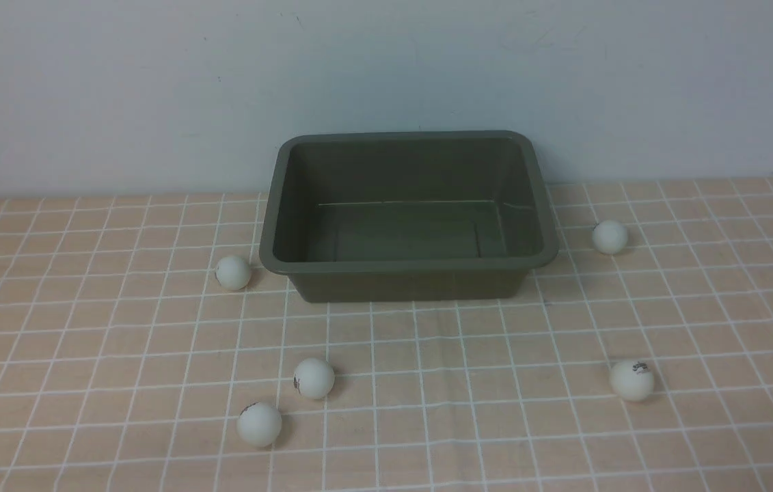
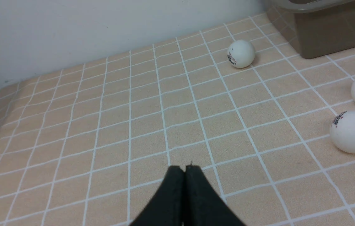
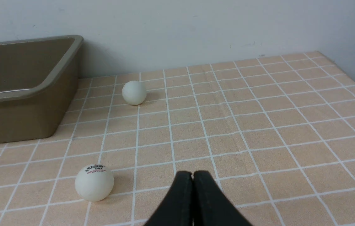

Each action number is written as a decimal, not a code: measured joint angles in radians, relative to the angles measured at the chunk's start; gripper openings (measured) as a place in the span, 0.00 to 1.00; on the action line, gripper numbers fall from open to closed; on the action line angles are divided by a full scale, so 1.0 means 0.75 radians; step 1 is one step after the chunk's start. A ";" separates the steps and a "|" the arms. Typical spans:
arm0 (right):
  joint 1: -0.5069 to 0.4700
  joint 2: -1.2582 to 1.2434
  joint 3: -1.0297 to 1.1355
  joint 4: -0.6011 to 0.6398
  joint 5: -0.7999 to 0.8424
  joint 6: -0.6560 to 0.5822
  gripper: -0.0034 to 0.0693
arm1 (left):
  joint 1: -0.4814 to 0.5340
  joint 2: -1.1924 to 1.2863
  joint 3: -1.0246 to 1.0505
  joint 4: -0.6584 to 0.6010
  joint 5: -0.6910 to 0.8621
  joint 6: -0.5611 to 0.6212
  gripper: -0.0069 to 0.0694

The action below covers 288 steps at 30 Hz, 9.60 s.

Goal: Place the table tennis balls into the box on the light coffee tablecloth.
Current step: 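Reach for and grasp a ping pong ball on the table, then release the ping pong ball into the bin and lift the gripper away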

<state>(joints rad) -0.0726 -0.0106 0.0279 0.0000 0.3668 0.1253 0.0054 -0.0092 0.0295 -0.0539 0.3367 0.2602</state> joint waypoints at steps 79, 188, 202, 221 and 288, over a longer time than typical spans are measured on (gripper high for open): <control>0.013 0.000 0.004 0.828 -0.126 0.079 0.02 | 0.002 0.000 0.000 -1.098 -0.047 -0.178 0.00; 0.306 2.598 -2.057 0.120 0.529 -0.205 0.91 | -0.279 1.593 -0.944 0.159 0.652 -0.496 0.00; 0.262 2.941 -2.453 -0.017 0.719 -0.098 0.89 | -0.279 1.593 -0.944 0.159 0.652 -0.496 0.00; 0.262 3.134 -2.563 0.000 0.772 -0.121 0.77 | -0.279 1.594 -0.944 0.159 0.652 -0.496 0.00; 0.611 3.213 -3.158 0.343 1.180 -0.233 0.76 | -0.279 1.594 -0.944 0.137 0.652 -0.496 0.00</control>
<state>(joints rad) 0.3856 2.3991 -2.3407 0.2576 1.2518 -0.0495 -0.2038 1.1865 -0.6785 0.0488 0.8255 -0.1116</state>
